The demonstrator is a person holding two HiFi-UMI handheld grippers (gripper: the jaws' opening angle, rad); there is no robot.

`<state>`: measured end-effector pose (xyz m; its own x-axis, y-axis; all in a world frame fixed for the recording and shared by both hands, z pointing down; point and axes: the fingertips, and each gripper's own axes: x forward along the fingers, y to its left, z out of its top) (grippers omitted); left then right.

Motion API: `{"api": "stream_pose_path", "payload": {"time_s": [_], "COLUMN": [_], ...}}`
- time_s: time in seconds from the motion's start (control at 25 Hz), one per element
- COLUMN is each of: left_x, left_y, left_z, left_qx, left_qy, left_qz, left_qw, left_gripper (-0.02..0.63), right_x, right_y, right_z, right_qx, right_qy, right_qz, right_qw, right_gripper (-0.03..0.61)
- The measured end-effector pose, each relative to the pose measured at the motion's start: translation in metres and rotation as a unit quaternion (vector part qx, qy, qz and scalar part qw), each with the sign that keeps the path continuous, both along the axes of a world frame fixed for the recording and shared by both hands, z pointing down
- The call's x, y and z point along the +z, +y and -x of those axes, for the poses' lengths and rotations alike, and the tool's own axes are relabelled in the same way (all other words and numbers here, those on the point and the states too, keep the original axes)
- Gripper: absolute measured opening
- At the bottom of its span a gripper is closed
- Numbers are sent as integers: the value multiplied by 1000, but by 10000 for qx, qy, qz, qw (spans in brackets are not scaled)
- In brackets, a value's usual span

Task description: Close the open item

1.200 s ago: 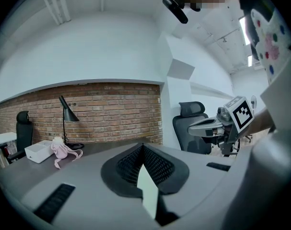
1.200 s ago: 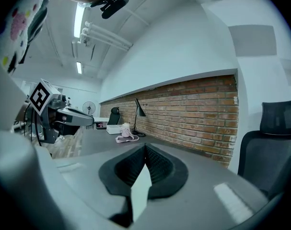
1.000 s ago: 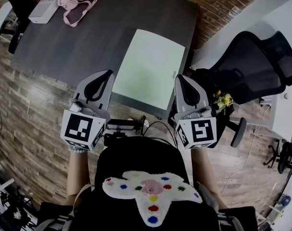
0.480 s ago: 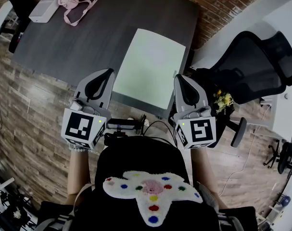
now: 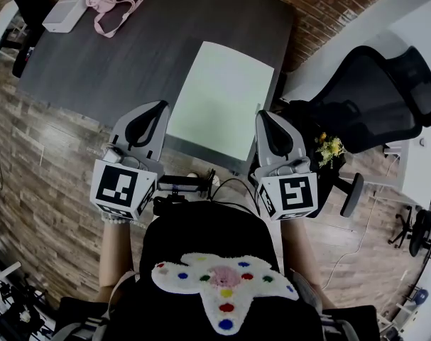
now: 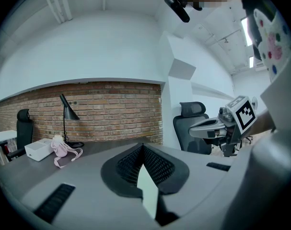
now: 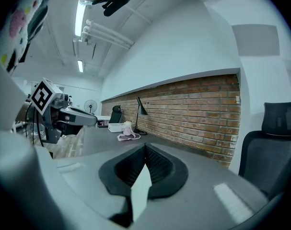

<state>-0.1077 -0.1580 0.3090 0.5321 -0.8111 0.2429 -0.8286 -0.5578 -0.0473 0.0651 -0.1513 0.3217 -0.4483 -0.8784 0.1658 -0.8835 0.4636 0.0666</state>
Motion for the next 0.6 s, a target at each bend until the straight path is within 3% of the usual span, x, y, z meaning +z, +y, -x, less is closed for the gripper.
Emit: {"api": "stream_pose_path", "payload": {"time_s": [0.6], "left_x": [0], "left_y": [-2], "left_z": [1], "left_qx": [7], "left_qy": [8], "left_qz": [24], "left_qw": [10000], "left_gripper": [6], "right_x": [4], "right_y": [-1], "right_z": [6], "right_qx": [-57], "right_qy": [65], "right_qz": [83], "right_qw": [9999], "right_gripper": [8]}}
